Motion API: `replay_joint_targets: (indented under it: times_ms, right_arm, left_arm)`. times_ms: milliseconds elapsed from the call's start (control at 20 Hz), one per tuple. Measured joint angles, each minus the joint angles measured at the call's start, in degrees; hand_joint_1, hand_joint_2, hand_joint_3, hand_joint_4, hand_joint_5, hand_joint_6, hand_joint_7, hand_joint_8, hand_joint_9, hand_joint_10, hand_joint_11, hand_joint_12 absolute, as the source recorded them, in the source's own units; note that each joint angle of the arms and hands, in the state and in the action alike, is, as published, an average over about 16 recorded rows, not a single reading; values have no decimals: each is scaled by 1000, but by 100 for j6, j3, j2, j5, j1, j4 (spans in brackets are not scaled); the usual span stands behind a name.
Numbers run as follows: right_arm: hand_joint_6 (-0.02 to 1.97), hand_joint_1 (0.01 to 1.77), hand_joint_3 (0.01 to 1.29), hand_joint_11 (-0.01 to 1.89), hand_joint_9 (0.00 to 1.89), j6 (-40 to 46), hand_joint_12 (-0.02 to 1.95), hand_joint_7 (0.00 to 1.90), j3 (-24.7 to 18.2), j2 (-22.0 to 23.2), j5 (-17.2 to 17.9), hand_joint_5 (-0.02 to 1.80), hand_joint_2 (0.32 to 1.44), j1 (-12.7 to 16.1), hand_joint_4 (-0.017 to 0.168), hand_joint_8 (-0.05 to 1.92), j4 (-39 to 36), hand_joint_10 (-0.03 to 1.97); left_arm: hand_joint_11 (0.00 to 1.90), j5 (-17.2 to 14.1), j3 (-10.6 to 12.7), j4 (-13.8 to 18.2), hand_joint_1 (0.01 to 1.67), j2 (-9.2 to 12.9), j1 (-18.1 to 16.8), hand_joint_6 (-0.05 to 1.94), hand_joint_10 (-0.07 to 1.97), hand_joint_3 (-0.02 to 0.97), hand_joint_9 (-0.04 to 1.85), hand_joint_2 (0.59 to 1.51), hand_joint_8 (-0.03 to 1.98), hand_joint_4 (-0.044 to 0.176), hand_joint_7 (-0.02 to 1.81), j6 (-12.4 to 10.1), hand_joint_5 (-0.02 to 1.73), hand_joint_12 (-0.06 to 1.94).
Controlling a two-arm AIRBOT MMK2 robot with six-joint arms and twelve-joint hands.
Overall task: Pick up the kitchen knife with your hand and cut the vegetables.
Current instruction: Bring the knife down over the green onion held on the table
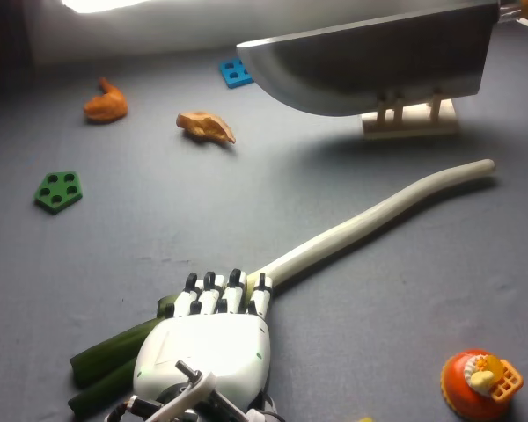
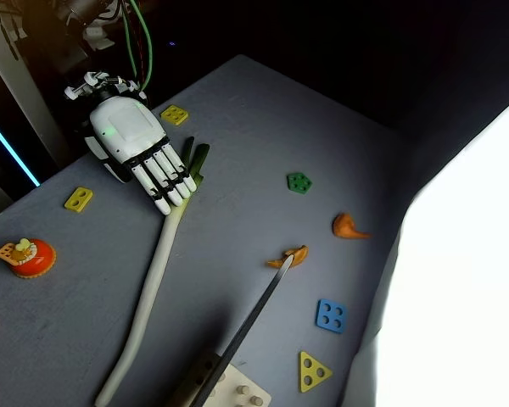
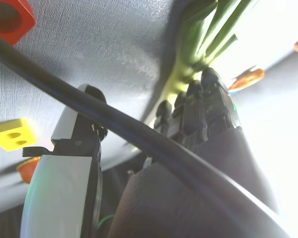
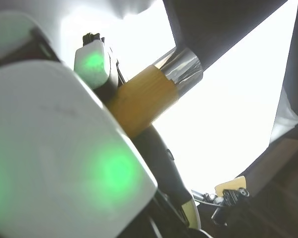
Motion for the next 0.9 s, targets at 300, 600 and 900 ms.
replay_joint_targets:
  times_ms: [300, 600, 900]
  right_arm:
    - [1868, 1564, 926, 1572, 1549, -244, 1824, 1502, -454, 301, 121, 1372, 637, 234, 165, 1764, 104, 1800]
    - [1868, 1572, 938, 1574, 1550, -928, 1822, 1502, -1409, 884, 62, 1370, 631, 578, 165, 1763, 397, 1799]
    - [1868, 1576, 937, 1575, 1550, -2378, 1822, 1503, -2737, 1604, 68, 1370, 631, 776, 164, 1762, 1426, 1798]
  left_arm:
    - [16, 75, 0, -92, 989, 1, -1, -11, -12, 11, 23, 1317, -13, 18, -3, 66, 64, 117]
    - [17, 118, 0, -133, 875, 3, -2, -4, -11, 10, 28, 1330, -13, 15, -5, 150, 49, 163]
    - [17, 132, -1, -146, 598, 5, -2, 4, -9, 11, 27, 1335, -13, 12, -7, 217, 30, 207]
